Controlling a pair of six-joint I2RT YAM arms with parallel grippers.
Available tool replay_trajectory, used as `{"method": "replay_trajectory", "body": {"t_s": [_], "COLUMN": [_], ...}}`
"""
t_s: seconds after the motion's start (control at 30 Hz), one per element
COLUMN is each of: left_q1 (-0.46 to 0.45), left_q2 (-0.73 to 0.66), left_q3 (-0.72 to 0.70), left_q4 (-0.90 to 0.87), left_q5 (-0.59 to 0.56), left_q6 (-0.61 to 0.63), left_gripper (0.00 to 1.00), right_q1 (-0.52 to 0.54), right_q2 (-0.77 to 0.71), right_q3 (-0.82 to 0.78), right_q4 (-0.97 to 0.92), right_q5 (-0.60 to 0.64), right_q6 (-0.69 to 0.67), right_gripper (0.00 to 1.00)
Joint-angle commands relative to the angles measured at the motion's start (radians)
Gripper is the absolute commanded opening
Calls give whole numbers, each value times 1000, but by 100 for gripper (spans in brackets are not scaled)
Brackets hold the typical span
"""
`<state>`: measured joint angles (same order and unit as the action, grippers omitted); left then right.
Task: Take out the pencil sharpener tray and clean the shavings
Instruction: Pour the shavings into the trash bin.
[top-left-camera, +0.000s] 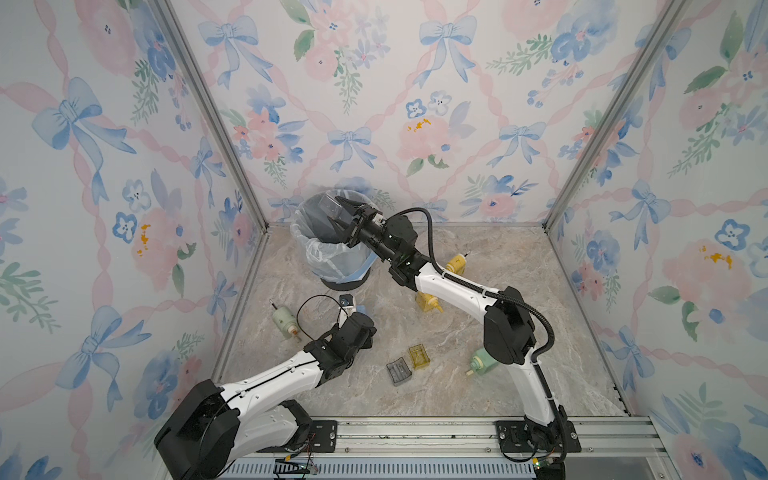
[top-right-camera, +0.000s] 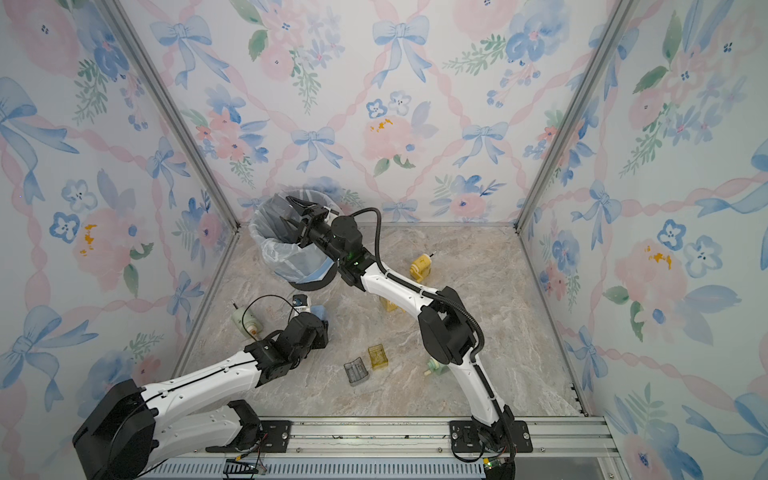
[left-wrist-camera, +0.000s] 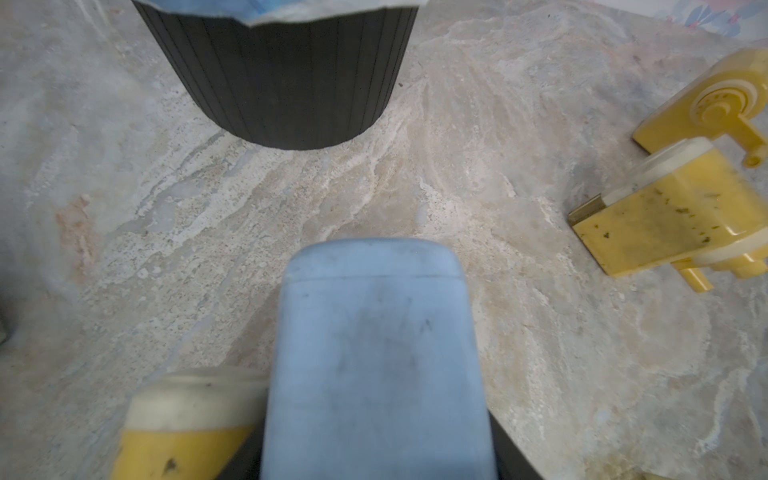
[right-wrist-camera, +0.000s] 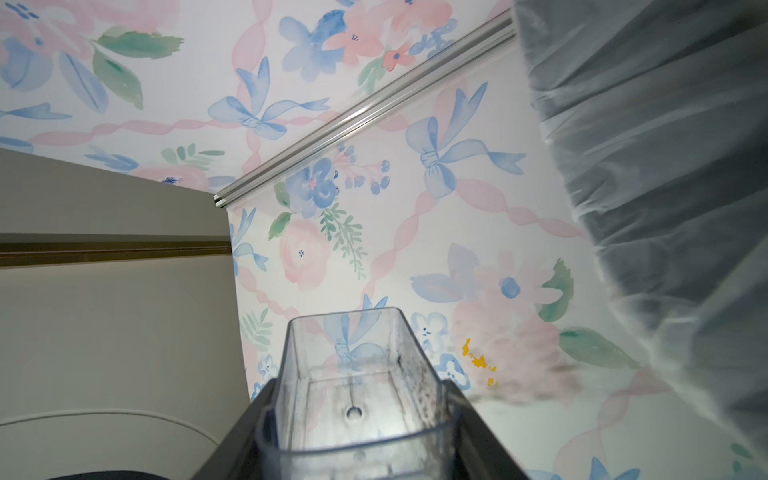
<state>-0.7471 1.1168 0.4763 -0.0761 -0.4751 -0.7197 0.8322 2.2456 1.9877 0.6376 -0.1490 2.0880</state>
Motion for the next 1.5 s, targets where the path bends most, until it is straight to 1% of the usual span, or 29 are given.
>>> {"method": "replay_trajectory", "body": {"t_s": [0.0,0.1,0.2,0.43,0.7,0.83,1.0,1.17,1.23,1.27,1.33,1.4,1.43,1.47], "left_q1": [-14,-24,-36,-59,-90,-101,-121,-128,-131,-133,-138,-145,-148,-155], "left_q2": [9,18,29,60,88,84,72,96,108,113,118,118,116,114], "left_q3": [-19,-35,-45,-57,-81,-99,-105,-105,-104,-102,-99,-94,-93,-88], "left_q4": [18,20,21,28,45,47,47,46,47,45,45,45,45,45], "left_q5": [-33,-41,-52,-57,-35,-24,-18,-13,-12,-12,-16,-27,-35,-43], "left_q6": [-37,-52,-59,-64,-87,-107,-107,-107,-110,-112,-113,-115,-115,-113], "left_gripper": [0,0,0,0,0,0,0,0,5,10,19,34,39,41], "right_q1": [-8,-14,-21,-47,-68,-93,-136,-171,-185,-189,-202,-216,-222,-230], "right_q2": [-15,-29,-68,-176,-219,-264,-338,-409,-428,-438,-456,-474,-482,-492], "right_q3": [5,-8,-49,-185,-276,-338,-413,-499,-523,-537,-563,-592,-605,-618], "right_q4": [49,59,66,85,125,121,74,35,25,27,30,30,31,26], "right_q5": [2,-5,-16,-41,-71,-90,-136,-166,-181,-182,-193,-206,-211,-218], "right_q6": [165,147,91,-28,-72,-127,-228,-310,-337,-343,-357,-370,-378,-389], "right_gripper": [35,34,34,35,34,34,34,34,34,34,35,35,35,35]}}
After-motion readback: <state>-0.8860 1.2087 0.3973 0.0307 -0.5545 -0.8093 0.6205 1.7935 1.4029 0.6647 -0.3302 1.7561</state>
